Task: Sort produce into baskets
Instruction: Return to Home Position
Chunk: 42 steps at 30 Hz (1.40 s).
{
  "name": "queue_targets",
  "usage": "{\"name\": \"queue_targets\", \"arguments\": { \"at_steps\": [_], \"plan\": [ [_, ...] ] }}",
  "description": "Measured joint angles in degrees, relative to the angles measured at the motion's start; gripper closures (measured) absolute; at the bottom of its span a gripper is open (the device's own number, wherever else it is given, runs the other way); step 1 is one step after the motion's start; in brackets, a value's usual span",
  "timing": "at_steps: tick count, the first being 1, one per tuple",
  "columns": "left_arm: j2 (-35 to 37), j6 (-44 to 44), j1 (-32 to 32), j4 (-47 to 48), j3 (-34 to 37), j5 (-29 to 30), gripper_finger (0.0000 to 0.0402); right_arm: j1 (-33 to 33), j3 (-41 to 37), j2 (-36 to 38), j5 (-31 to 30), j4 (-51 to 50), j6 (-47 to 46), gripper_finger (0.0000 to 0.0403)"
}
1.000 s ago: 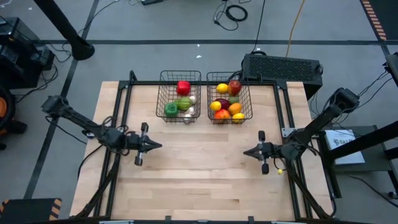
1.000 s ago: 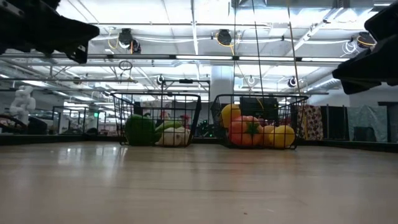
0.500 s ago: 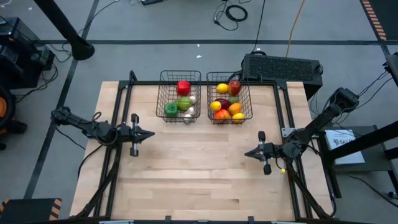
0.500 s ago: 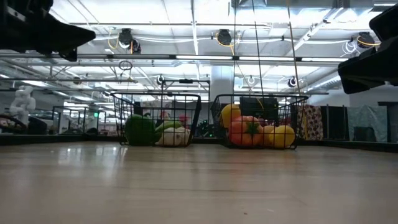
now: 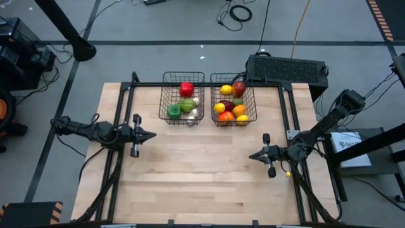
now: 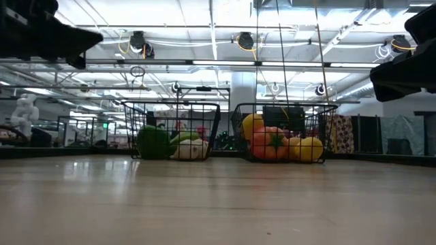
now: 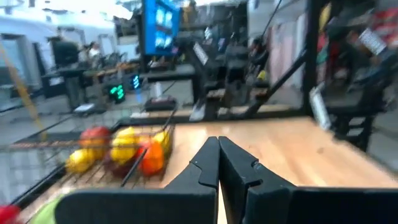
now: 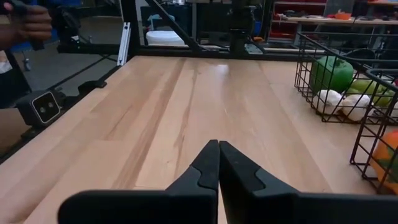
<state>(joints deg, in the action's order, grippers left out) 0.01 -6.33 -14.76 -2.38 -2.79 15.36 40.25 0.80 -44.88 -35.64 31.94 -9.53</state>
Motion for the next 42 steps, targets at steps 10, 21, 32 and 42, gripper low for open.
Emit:
{"name": "queue_targets", "arguments": {
  "at_steps": [10,21,32,42],
  "plan": [
    [0.0,0.4,4.8,-4.5,2.4,-9.7,0.0398,0.0,0.0,0.0,-0.2,0.5,0.6,0.0403],
    [-0.3,4.3,9.0,1.1,2.4,-13.7,0.0398,-1.9,0.0,7.7,-1.6,-2.5,5.7,0.0403],
    [-0.3,3.0,8.9,-0.5,2.4,-13.8,0.0398,-6.7,0.0,24.0,5.1,-12.6,11.1,0.0403],
    [-0.3,2.8,8.9,-1.2,2.5,0.8,0.0398,-20.8,0.0,28.7,21.0,-16.1,11.1,0.0403]
  ]
}}
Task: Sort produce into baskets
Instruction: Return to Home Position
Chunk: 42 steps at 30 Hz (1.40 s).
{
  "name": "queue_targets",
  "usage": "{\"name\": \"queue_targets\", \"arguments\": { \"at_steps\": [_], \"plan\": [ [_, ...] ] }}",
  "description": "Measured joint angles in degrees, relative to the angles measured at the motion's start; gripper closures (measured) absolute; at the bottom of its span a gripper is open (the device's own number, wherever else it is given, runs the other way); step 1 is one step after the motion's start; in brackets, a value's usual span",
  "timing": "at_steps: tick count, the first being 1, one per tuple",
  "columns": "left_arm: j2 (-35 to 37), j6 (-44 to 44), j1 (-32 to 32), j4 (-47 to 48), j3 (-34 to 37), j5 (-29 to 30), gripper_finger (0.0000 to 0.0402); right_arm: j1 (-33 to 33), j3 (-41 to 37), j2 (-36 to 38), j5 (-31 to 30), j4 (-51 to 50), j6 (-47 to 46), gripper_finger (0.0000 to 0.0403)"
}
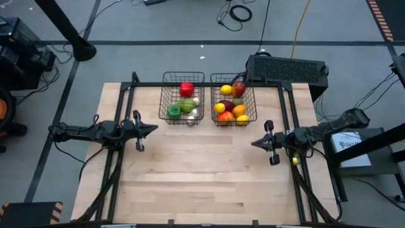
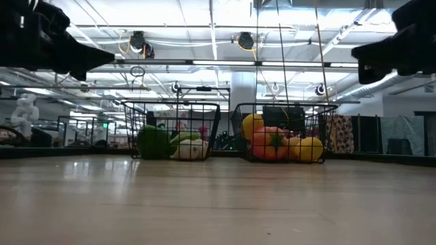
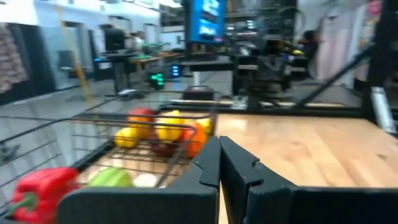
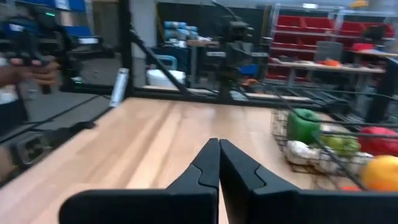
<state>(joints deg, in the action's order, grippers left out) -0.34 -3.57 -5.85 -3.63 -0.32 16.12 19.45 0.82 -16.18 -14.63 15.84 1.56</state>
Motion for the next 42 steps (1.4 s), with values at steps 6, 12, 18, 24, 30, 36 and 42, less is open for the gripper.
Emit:
{"name": "queue_targets", "arguments": {
  "at_steps": [6,12,18,24,30,36,42],
  "plan": [
    [-0.1,1.0,0.0,0.2,0.0,0.5,0.0398,-5.0,0.0,0.0,2.8,-1.2,0.2,0.0403],
    [0.1,-2.9,0.9,0.5,0.0,-1.0,0.0398,-9.5,0.0,0.8,5.9,-0.7,0.5,0.0403],
    [0.2,-0.8,1.3,1.3,0.0,-6.0,0.0398,-11.4,0.0,3.4,7.3,-6.4,-0.9,0.0403],
    [0.2,-0.2,1.3,1.4,0.0,-6.5,0.0398,-12.8,0.0,8.1,9.9,-8.8,-1.1,0.0403],
    [0.2,0.2,1.3,1.8,0.1,-8.4,0.0398,-12.8,0.0,15.2,11.1,-12.5,-1.3,0.0403],
    [0.2,0.7,1.3,2.1,0.1,-10.5,0.0398,-12.8,0.0,16.1,13.5,-13.6,-3.1,0.0403],
    [0.3,0.1,1.3,2.4,0.1,-11.7,0.0398,-12.8,0.0,15.9,13.1,-14.6,-4.7,0.0403]
  ]
}}
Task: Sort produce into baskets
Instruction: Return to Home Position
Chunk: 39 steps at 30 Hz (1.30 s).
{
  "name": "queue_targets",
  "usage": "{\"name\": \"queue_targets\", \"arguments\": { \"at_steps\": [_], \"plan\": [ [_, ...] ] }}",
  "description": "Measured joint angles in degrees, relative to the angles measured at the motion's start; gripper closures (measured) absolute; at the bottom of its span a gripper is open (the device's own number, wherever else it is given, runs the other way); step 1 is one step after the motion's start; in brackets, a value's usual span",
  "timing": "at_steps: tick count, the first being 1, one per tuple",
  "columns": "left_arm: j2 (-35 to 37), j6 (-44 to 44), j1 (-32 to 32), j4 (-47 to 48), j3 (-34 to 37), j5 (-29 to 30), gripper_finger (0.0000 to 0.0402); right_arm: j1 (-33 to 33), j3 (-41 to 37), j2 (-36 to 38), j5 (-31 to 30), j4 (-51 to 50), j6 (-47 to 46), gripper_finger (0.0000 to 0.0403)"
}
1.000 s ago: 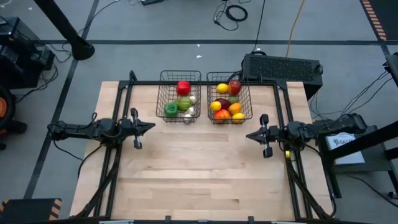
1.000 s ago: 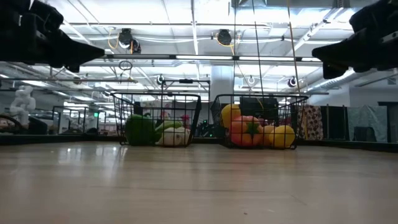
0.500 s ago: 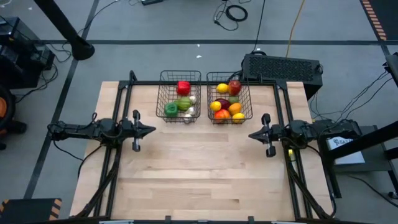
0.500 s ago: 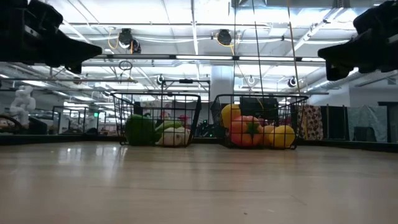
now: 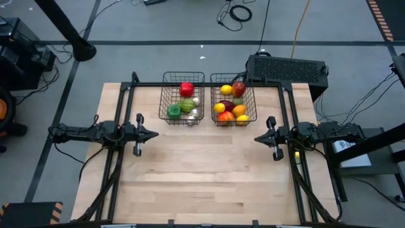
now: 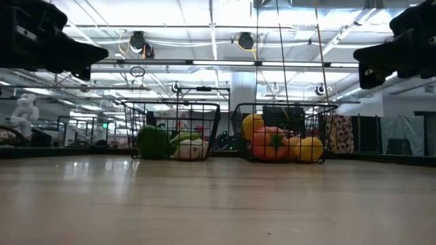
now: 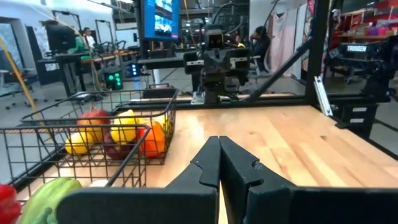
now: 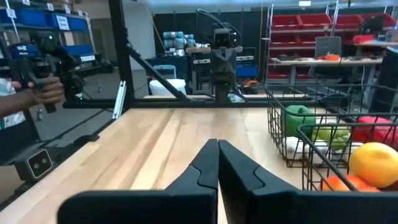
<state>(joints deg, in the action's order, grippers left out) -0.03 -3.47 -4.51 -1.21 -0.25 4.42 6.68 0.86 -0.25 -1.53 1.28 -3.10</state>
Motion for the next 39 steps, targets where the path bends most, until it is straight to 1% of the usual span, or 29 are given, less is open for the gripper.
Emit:
{"name": "queue_targets", "arguments": {
  "at_steps": [5,9,11,39],
  "plan": [
    [0.0,-1.4,1.5,0.1,0.0,-0.5,0.0398,0.0,0.0,0.0,-0.1,0.0,2.2,0.0403],
    [-0.1,1.8,2.2,0.8,0.0,-4.6,0.0398,0.0,0.0,0.0,-0.1,0.0,1.3,0.0403],
    [-0.2,3.0,2.0,0.8,0.0,-4.7,0.0398,0.0,0.0,0.0,-0.1,0.0,0.9,0.0403],
    [-0.2,3.1,1.8,0.3,0.0,-4.3,0.0398,0.0,0.0,0.0,-0.1,0.1,0.8,0.0403]
  ]
}}
